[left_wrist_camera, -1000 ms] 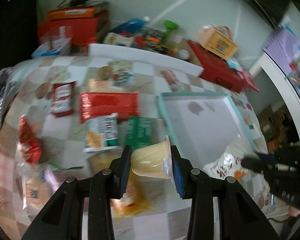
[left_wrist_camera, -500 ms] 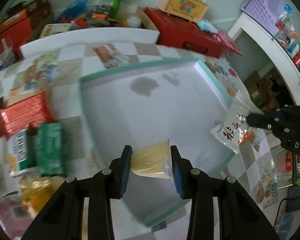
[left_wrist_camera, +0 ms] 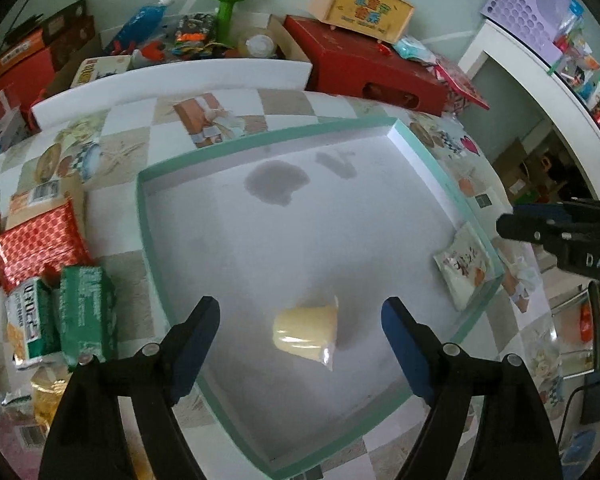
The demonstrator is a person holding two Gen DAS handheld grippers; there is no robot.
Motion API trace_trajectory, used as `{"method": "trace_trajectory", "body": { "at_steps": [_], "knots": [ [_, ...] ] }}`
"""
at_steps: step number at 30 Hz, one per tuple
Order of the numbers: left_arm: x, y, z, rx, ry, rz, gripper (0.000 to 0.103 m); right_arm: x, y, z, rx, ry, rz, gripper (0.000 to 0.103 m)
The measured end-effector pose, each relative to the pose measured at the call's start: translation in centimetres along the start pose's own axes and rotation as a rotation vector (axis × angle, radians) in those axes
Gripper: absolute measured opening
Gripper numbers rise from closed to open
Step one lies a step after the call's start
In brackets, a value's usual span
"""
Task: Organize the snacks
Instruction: 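Open the left tool to drop the cake cup in the tray while the right tool releases the packet there, then move both tools back from the tray toward the snack pile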
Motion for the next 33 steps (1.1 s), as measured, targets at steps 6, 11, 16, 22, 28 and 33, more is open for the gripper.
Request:
{"method": "trace_trajectory", "body": {
  "at_steps": [6,11,16,22,28,33],
  "knots": [
    [-1.5,-0.4,-1.9,-0.019,0.078,0.008,0.091,0.5,-1.7,-0.3,-0.034,-0.025,-0.006,0.078],
    [-3.0,-1.8,-3.8,-0.032,0.141,-0.002,0.092,2.0,-3.8,-1.1,-0.068,-0.057,-0.033,0.087],
    [-4.3,-2.8,-5.3,-0.067,0.159,0.0,0.092,3.3,-5.0,-1.4,-0.074,-0.079,-0.056,0.087],
    [-5.8,-3.7,-5.9,-0.064,0.171,0.016,0.092,4.3,-5.9,-1.5,-0.112,-0.136,-0.077,0.087],
    [-6.9,-4.4,-6.7,-0.073,0.171,0.022,0.092,4.7,-6.3,-1.2,-0.114,-0.163,-0.075,0.087],
    [-7.6,-5.2,-7.4,-0.086,0.171,0.02,0.092,4.8,-6.6,-1.3,-0.098,-0.158,-0.079,0.087]
  ]
}}
Point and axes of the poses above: each gripper's, at about its wrist camera, not at the fingertips, and x roughly the way its jaws point, z to its right, y to its top, the point moved 10 cm from there along x, roughly the way its jaws point, and after that the axes turned 3 degrees about z, right-handed, at the moved point
